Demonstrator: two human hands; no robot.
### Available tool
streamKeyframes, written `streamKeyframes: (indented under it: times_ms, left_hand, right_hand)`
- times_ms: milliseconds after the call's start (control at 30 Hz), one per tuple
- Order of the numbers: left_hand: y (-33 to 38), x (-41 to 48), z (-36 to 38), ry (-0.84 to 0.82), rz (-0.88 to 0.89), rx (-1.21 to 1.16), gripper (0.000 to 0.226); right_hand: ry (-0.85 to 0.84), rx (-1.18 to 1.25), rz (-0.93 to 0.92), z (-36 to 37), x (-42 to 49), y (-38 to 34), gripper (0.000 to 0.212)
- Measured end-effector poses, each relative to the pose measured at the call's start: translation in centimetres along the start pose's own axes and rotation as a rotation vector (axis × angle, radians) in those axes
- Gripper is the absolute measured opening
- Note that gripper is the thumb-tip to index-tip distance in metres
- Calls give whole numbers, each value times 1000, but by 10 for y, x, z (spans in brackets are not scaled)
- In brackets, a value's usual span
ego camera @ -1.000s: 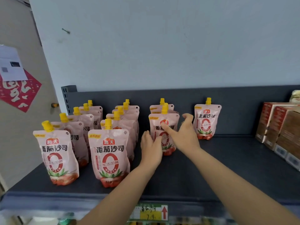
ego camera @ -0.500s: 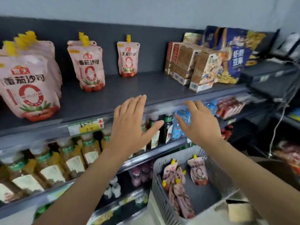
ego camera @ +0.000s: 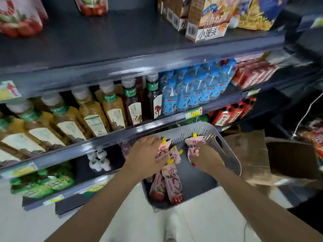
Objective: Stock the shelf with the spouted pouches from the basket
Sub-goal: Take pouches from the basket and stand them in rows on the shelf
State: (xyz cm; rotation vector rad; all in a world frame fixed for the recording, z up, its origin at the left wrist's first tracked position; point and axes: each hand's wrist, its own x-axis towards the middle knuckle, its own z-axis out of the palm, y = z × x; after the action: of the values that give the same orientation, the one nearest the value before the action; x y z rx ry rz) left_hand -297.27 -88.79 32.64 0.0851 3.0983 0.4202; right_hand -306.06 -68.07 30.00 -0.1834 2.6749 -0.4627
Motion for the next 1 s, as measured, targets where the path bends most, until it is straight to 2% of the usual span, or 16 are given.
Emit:
streamKeyframes:
  times_ms: [133, 233, 267, 333, 400, 500, 633, 667, 767, 800, 867, 1000]
  left_hand:
    - [8, 18, 34, -85, -114, -27, 54]
    - [17, 23, 49, -95, -191, -56, 49]
    - [20, 22, 52, -95, -205, -64, 49]
    - [26, 21, 62, -127, -197, -33, 49]
    - [29, 20, 71, -183, -186, -3, 49]
    - [30, 16, 83, -216, -213, -2, 49]
    - [26, 10, 95, -194, -242, -18, 51]
    - [26, 7, 99, -190, -260, -35, 51]
    - [26, 1, 110, -215, -308, -50, 52]
    - [27, 0, 114, -229, -311, -46, 53]
    - [27, -1, 120, -251, -298, -28, 53]
    - [31, 4, 131, -287, -279, 28, 56]
  right_hand:
    - [-274, 27, -38, 38, 39, 11, 42]
    - [-466, 80, -57, 76, 48, 16, 26]
    - [-507, 128, -21, 89, 48, 16, 31]
    - [-572, 192, 39, 114, 54, 18, 59]
    - [-643, 111, 3, 137, 57, 19, 85]
    - [-627, 81, 4, 159, 58, 18, 90]
    - [-631, 40, 141, 182, 68, 13, 110]
    - [-630, 11, 135, 186, 69, 13, 107]
    - [-556, 91, 74, 191, 69, 15, 66]
    - [-562, 121, 72, 191, 71, 17, 62]
    - [-598, 130, 98, 190, 76, 20, 76]
    - [-512, 198, 194, 174, 81, 26, 113]
